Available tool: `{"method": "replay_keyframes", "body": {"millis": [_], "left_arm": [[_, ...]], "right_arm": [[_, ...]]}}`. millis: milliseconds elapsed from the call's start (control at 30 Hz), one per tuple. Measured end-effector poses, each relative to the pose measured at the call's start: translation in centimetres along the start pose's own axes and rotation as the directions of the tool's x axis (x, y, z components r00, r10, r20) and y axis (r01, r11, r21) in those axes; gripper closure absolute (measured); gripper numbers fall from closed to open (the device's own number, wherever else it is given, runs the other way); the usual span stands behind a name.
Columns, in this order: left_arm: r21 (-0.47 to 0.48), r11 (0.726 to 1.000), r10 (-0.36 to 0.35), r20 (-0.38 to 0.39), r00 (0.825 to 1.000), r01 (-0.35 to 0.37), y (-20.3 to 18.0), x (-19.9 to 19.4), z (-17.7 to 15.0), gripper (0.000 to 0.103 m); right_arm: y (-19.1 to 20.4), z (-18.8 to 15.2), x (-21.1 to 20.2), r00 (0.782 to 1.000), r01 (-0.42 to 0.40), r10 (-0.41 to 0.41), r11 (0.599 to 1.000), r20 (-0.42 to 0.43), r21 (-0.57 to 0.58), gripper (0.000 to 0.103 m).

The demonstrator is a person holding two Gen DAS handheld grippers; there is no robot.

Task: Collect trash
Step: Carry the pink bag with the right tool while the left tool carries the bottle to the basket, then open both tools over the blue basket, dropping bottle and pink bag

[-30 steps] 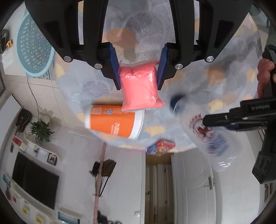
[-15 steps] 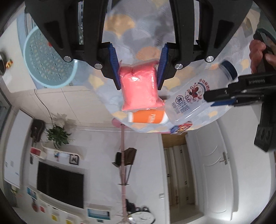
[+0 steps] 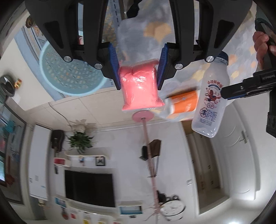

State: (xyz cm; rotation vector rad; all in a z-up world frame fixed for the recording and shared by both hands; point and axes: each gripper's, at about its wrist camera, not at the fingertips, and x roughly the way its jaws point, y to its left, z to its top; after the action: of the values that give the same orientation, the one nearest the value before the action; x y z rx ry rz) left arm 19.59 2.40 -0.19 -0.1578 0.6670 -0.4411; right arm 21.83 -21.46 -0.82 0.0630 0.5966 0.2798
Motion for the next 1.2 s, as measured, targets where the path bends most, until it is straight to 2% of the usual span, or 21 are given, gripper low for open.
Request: {"method": "replay_keyframes", "body": {"millis": [200, 367, 500, 667, 767, 933, 1000, 1033, 1067, 1100, 1200], "left_arm": [[0.038, 0.995, -0.093, 0.003, 0.996, 0.093, -4.0, 3.6, 2.4, 0.061], [0.039, 0.982, -0.184, -0.013, 0.983, 0.184, -6.9, 7.7, 3.7, 0.061], [0.051, 0.976, -0.207, -0.058, 0.977, 0.21, -9.3, 12.1, 4.1, 0.061], [0.054, 0.973, -0.219, -0.108, 0.97, 0.225, -11.3, 16.9, 4.0, 0.061], [0.035, 0.967, -0.241, -0.174, 0.955, 0.251, -12.0, 20.5, 3.6, 0.061], [0.06, 0.972, -0.207, -0.25, 0.946, 0.229, -12.9, 24.7, 3.0, 0.061], [0.063, 0.974, -0.196, -0.264, 0.944, 0.22, -12.9, 25.8, 3.0, 0.06], [0.059, 0.974, -0.198, -0.262, 0.945, 0.22, -12.7, 26.1, 3.1, 0.057], [0.053, 0.974, -0.198, -0.263, 0.944, 0.219, -12.7, 26.3, 3.1, 0.047], [0.044, 0.976, -0.196, -0.261, 0.945, 0.214, -12.5, 26.2, 3.0, 0.04], [0.035, 0.975, -0.205, -0.249, 0.946, 0.22, -12.0, 25.4, 3.0, 0.037]], "right_arm": [[-4.9, 0.1, -0.4, 0.993, 0.113, -0.114, 0.99, 0.007, 0.079, 0.066], [-9.4, -1.1, 1.0, 0.972, 0.235, -0.23, 0.961, -0.049, 0.143, 0.066], [-12.5, -2.4, 2.5, 0.958, 0.285, -0.27, 0.938, -0.101, 0.199, 0.066], [-14.6, -3.5, 4.4, 0.934, 0.348, -0.325, 0.919, -0.148, 0.185, 0.066], [-15.8, -4.0, 5.6, 0.928, 0.36, -0.329, 0.913, -0.177, 0.19, 0.065], [-17.3, -5.0, 7.3, 0.908, 0.396, -0.351, 0.896, -0.227, 0.199, 0.065], [-18.0, -5.3, 7.7, 0.904, 0.402, -0.351, 0.891, -0.243, 0.211, 0.062], [-18.5, -5.5, 8.0, 0.902, 0.406, -0.349, 0.887, -0.253, 0.222, 0.053], [-18.9, -5.6, 8.2, 0.902, 0.405, -0.343, 0.883, -0.262, 0.238, 0.043], [-19.3, -5.8, 8.3, 0.905, 0.399, -0.335, 0.881, -0.263, 0.253, 0.041], [-19.9, -5.8, 8.2, 0.909, 0.391, -0.323, 0.88, -0.263, 0.271, 0.04]]}}
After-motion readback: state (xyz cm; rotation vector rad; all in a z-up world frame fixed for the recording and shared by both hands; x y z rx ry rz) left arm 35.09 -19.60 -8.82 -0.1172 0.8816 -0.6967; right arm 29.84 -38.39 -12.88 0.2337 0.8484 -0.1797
